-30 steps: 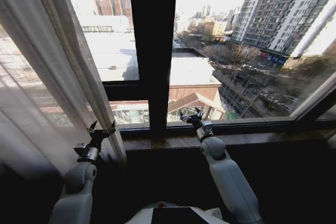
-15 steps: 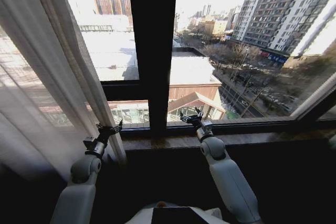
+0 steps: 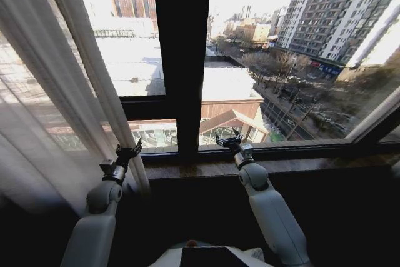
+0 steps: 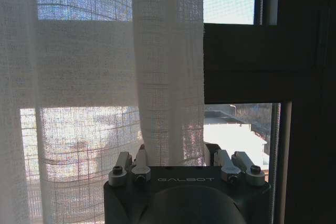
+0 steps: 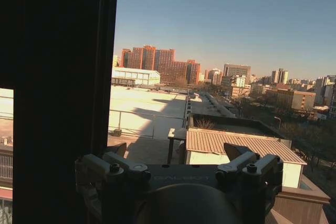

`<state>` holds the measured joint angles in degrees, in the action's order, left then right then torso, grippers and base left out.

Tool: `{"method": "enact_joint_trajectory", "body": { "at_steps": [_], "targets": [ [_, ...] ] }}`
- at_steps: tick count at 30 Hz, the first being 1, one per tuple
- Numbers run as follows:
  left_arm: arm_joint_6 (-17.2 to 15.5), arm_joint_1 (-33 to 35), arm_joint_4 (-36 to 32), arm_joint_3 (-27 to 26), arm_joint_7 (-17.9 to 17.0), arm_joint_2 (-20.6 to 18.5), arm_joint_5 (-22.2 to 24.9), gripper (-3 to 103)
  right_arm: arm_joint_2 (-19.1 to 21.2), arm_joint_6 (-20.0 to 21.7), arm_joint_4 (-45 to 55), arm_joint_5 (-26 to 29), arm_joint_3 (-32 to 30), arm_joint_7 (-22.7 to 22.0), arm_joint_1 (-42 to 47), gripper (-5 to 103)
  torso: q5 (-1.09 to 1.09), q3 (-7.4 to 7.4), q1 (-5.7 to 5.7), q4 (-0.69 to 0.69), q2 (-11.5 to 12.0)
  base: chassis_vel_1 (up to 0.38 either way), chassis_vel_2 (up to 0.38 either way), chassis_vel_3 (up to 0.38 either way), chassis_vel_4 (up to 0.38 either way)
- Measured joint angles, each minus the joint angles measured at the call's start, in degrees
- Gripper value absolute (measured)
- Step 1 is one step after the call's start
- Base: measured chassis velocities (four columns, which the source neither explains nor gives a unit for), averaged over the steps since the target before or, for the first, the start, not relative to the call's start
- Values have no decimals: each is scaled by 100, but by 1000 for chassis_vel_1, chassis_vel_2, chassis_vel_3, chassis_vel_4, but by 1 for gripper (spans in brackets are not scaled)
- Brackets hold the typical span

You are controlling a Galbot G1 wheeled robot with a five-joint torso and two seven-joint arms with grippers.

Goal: Open the curtains by pulling them apart, changing their state from closed to fully open.

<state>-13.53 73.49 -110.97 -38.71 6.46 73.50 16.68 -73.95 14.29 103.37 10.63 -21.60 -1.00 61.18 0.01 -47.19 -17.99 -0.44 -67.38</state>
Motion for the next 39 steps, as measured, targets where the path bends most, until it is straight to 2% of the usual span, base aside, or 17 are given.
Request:
{"method": "enact_joint_trajectory", "body": {
  "at_steps": [1, 2, 5, 7, 10, 11, 14, 39],
  "targets": [
    [-18, 13, -21, -6, 4, -21, 28, 49, 2, -3, -9, 0, -15, -1, -3, 100, 0, 0, 0, 0, 0, 0, 0, 0, 0],
    [-18, 13, -21, -6, 4, -21, 28, 49, 2, -3, -9, 0, -15, -1, -3, 100, 0, 0, 0, 0, 0, 0, 0, 0, 0],
    [-41, 47, -67, -39, 8, -74, 77, 33, -19, -9, -36, 0, -60, -1, -5, 100, 0, 0, 0, -1, 0, 0, 0, 0, 0],
    [-43, 61, -85, -52, 9, -93, 86, 33, -35, -12, -39, 0, -65, -1, -4, 100, 1, 0, 0, -1, 0, 0, 0, 0, 0],
    [-48, 102, -121, -90, 18, -141, 107, 16, -74, -16, -39, 0, -65, -1, -4, 100, 1, 0, 0, 0, 0, 0, 0, 0, 0],
    [-48, 102, -121, -90, 18, -141, 107, 16, -74, -16, -39, 0, -65, -1, -4, 100, 1, 0, 0, 0, 0, 0, 0, 0, 0],
    [-48, 128, -137, -120, 32, -143, 112, 2, -81, -18, -27, 1, -44, -17, -16, 100, 1, 0, 0, 0, 0, 0, 0, 0, 0],
    [-21, 236, -224, -179, 94, -130, 123, 0, -64, -36, 87, -274, 22, 59, 91, 100, 1, 1, 1, -1, 0, 20, 21, -17, -19]
  ]
}}
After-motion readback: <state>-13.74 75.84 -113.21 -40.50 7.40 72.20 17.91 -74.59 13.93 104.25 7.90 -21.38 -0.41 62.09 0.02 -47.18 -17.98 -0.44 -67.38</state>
